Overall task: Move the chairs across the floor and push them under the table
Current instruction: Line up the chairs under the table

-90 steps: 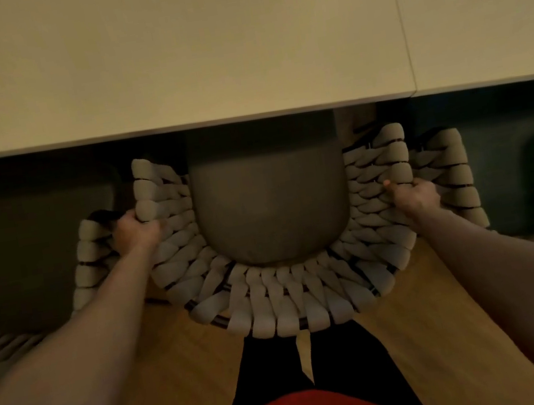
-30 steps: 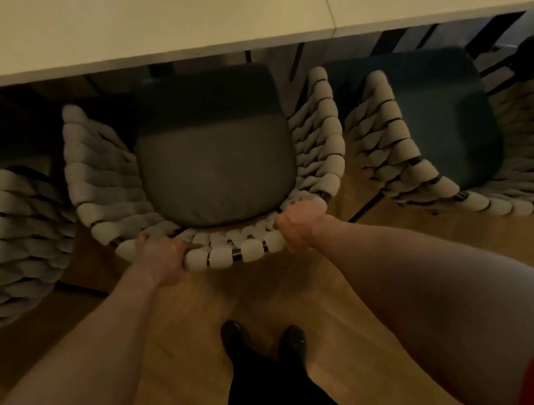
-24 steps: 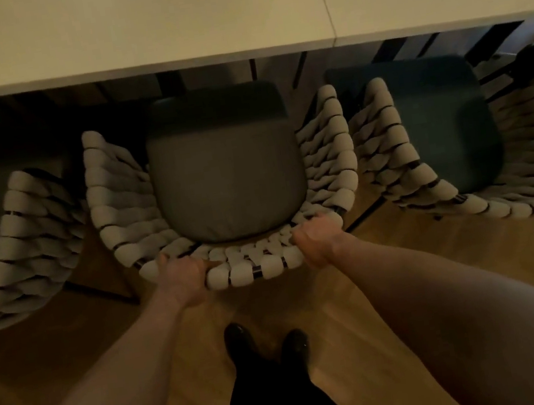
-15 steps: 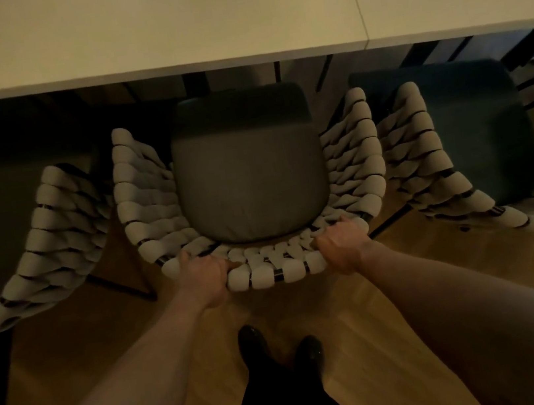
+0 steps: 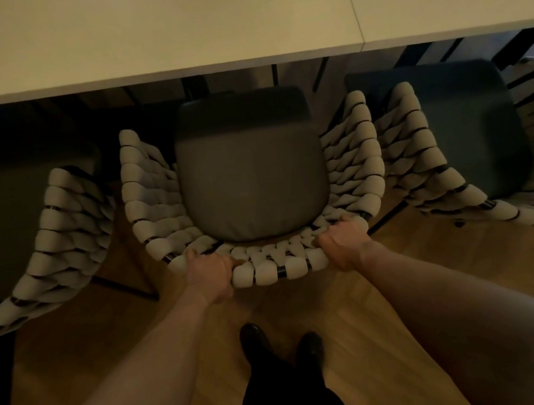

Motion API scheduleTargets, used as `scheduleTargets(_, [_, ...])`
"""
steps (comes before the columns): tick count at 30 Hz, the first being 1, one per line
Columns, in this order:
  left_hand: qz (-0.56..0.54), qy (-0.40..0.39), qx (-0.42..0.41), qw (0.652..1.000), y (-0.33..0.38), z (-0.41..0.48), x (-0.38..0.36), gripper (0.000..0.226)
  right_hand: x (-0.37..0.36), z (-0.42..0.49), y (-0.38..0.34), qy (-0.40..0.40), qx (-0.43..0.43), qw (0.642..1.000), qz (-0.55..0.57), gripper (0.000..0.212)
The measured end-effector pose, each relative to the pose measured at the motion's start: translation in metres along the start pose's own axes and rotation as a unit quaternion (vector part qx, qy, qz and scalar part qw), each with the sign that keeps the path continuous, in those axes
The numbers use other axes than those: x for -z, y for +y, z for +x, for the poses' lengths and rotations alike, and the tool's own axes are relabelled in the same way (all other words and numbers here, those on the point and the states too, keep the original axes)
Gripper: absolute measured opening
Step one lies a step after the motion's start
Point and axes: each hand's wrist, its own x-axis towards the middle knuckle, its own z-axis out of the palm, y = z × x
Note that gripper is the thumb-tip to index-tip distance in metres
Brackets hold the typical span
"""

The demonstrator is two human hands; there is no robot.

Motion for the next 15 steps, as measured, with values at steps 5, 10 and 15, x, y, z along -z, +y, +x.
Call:
scheduleTargets(5, [-0.046,0.014,-0.014,0.999,-0.002,-0.014,0.003,0.048,0.001,-0.026,-0.003,0.047,-0.002,0.995,0.083,0.031])
scheduleTargets(10, [-0.044,0.022,-0.025,0.998,0.007,-0.033,0.017,0.043,-0.002,-0.079,0.025,0.15,0.019,0.972,0.178,0.04])
scheduleTargets(15, [-0.079,0.033,-0.038,0.996,0.066,-0.039,0.034,0.06,-0.028,-0.133,0.089,0.238,-0.028,0.936,0.257,0.031])
